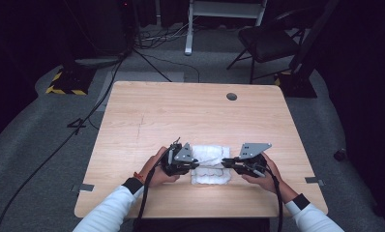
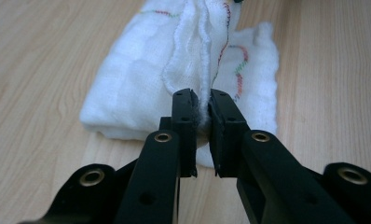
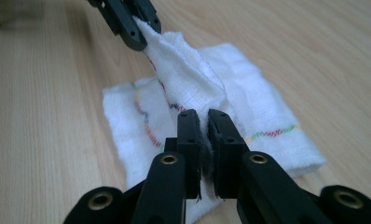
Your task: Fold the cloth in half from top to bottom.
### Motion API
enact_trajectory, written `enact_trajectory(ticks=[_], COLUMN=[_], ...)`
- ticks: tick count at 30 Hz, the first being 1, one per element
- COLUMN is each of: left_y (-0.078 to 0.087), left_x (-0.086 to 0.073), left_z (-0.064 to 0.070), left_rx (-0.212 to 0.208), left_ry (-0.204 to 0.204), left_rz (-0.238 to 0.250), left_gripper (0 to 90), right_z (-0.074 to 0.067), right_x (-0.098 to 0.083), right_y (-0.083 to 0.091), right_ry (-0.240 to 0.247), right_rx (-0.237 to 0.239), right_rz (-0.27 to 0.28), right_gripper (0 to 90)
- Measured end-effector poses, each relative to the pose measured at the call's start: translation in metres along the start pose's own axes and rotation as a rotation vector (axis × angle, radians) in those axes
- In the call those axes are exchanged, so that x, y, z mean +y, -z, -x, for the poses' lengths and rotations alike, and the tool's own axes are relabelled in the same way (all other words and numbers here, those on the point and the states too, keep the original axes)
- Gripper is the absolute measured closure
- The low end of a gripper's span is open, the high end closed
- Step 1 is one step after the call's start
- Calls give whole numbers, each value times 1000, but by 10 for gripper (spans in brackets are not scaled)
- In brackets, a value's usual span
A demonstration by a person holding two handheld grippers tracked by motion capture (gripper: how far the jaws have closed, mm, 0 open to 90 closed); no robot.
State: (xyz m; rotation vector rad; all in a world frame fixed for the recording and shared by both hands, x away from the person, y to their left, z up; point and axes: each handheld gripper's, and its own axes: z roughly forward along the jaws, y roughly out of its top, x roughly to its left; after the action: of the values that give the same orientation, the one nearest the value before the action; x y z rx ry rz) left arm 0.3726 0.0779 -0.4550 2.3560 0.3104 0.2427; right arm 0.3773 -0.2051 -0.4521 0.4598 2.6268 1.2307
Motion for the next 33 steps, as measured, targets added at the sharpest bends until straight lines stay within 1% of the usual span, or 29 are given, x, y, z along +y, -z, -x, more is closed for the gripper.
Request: enact_trajectory(ticks=[6, 11, 12, 15, 17, 19, 22, 23, 25, 26, 28, 29, 30, 32, 33], left_y=[-6, -6, -5, -2, 1, 3, 7, 9, 14, 17, 23, 25, 26, 26, 24], left_x=[-2, -8, -9, -12, -14, -16, -20, -20, -22, -22, -22, -21, -20, -17, -15], left_z=[7, 11, 12, 15, 18, 21, 25, 26, 27, 27, 25, 23, 19, 10, 6], left_rx=[-12, -23, -28, -31, -30, -40, -43, -33, -31, -24, -5, 6, 27, 46, 65], left_ry=[-16, -10, -1, -2, 7, 3, 11, 13, 25, 26, 34, 43, 49, 69, 72], left_rz=[-29, -34, -34, -25, -21, -24, -17, -19, -9, -1, 24, 39, 48, 60, 57], left_gripper=[808, 779, 770, 746, 707, 712, 710, 709, 700, 693, 669, 653, 628, 604, 587], right_z=[-5, -9, -10, -11, -12, -13, -11, -11, -9, -8, -7, -7, -6, -4, -3], right_x=[-11, -22, -24, -27, -30, -32, -34, -34, -32, -31, -28, -26, -24, -18, -16], right_y=[-1, 0, 1, 5, 7, 10, 16, 18, 21, 22, 22, 22, 21, 18, 17], right_ry=[2, -8, -7, -12, -18, -23, -34, -35, -46, -47, -52, -52, -52, -60, -55], right_rx=[5, 18, 21, 14, 8, -3, -24, -35, -54, -63, -85, -90, -98, -112, -117], right_rz=[-39, -78, -81, -83, -81, -82, -67, -60, -47, -39, -34, -31, -30, -26, -24], right_gripper=[817, 805, 806, 801, 789, 784, 767, 755, 734, 708, 683, 664, 641, 601, 582])
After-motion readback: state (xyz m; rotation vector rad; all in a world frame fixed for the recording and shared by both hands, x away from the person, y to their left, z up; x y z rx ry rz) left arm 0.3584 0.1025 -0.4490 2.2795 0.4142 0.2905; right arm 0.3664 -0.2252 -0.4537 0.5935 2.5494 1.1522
